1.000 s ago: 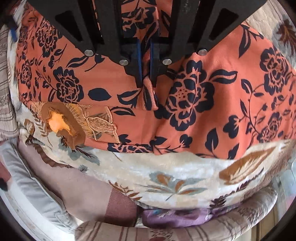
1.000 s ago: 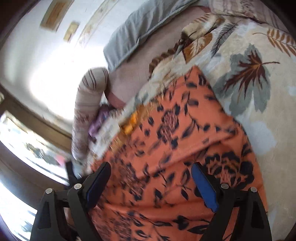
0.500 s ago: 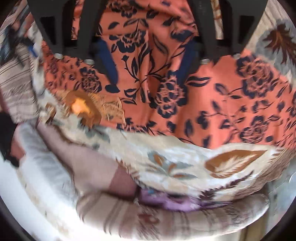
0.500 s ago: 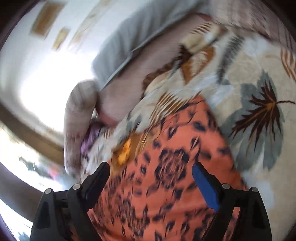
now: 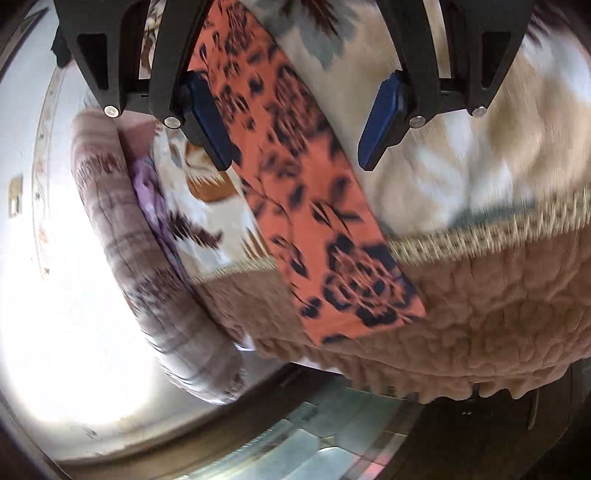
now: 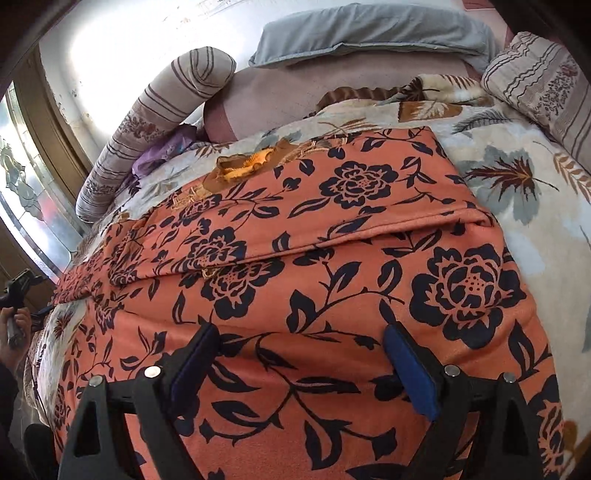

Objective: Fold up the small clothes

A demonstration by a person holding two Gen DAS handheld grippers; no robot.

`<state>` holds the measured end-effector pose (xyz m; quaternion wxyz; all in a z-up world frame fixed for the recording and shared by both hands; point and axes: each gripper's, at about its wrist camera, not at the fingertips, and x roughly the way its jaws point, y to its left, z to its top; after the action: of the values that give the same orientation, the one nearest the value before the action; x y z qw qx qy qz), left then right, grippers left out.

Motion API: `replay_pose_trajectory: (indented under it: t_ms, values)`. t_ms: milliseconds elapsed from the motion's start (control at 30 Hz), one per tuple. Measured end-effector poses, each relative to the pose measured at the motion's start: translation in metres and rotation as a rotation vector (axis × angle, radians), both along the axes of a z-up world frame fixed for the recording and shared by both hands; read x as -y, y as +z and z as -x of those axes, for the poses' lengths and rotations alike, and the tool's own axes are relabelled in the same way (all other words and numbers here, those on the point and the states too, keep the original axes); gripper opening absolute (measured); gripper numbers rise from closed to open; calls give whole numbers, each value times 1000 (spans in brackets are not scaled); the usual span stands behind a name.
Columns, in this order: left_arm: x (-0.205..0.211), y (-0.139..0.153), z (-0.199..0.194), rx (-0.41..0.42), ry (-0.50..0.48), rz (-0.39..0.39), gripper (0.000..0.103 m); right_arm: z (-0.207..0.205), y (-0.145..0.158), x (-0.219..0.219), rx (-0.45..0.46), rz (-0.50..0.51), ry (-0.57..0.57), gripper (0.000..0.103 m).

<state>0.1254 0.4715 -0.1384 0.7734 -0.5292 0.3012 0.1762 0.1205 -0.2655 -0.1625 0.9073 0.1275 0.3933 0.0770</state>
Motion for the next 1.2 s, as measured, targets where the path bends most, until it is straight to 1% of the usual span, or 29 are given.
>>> replay_pose_trajectory:
  t_ms: [100,200,233,267,300,333,367,400,433,467,500,533,567,600,633,733,800,833,900,967,1000,1067,1100,1133,1167,1200]
  values:
    - [-13,-12,-10,15,14,33,70,-1,-1,-2,-5,12,6,94]
    - [-17,-14,-16,24,43,13,69,-1,-1,-3,-7,26,7,94]
    - [-18,-15,-19,13,53,8,62,0,-1,-3,-7,27,7,94]
    - [-22,-15,-20,-3,65,2,48,-2,-1,-5,-7,29,7,94]
    - [-26,-17,-23,-40,76,-5,38,-3,-2,-5,-7,28,8,94]
    - [-30,-20,-26,-96,75,-17,7,-2,-2,-5,-7,28,7,94]
    - [-34,-21,-27,-124,63,-26,5,-3,-2,-6,-7,28,7,94]
    - [-34,-19,-29,-132,52,-46,5,-3,-2,-6,-7,28,7,94]
    - [-31,-13,-32,-155,37,-87,5,-3,-2,-5,-6,28,7,94]
    - [-23,-2,-37,-182,18,-167,5,-3,-2,-5,-5,25,7,94]
    - [-12,12,-41,-192,0,-246,5,-2,-2,-5,-3,19,7,94]
    - [3,31,-45,-177,-25,-322,5,-2,-2,-3,0,10,8,94]
    - [19,50,-48,-150,-54,-375,5,-2,-3,-2,2,0,8,94]
    - [36,69,-51,-118,-83,-428,5,-2,-3,0,3,-11,8,94]
    - [61,94,-55,-70,-126,-488,5,-2,-3,1,6,-20,8,94]
    - [141,153,-65,64,-271,-608,5,-1,-4,3,15,-50,7,94]
    - [208,186,-71,160,-388,-671,5,-1,-4,6,21,-75,6,94]
    - [246,198,-75,204,-456,-685,5,0,-4,7,23,-85,5,94]
    - [308,209,-82,265,-562,-680,5,0,-4,10,29,-106,5,94]
    - [371,209,-93,307,-674,-656,5,1,-4,13,34,-128,4,94]
    - [404,203,-98,315,-725,-655,5,1,-4,14,36,-139,3,94]
    - [463,181,-114,297,-821,-627,6,1,-4,16,40,-158,2,94]
    - [487,164,-121,271,-886,-613,7,2,-3,17,41,-164,2,94]
    - [510,142,-129,220,-937,-626,11,2,-3,17,43,-169,1,94]
    - [526,121,-127,159,-964,-642,21,2,-3,18,44,-175,2,94]
    - [534,97,-134,80,-1008,-638,32,3,-3,19,45,-182,2,94]
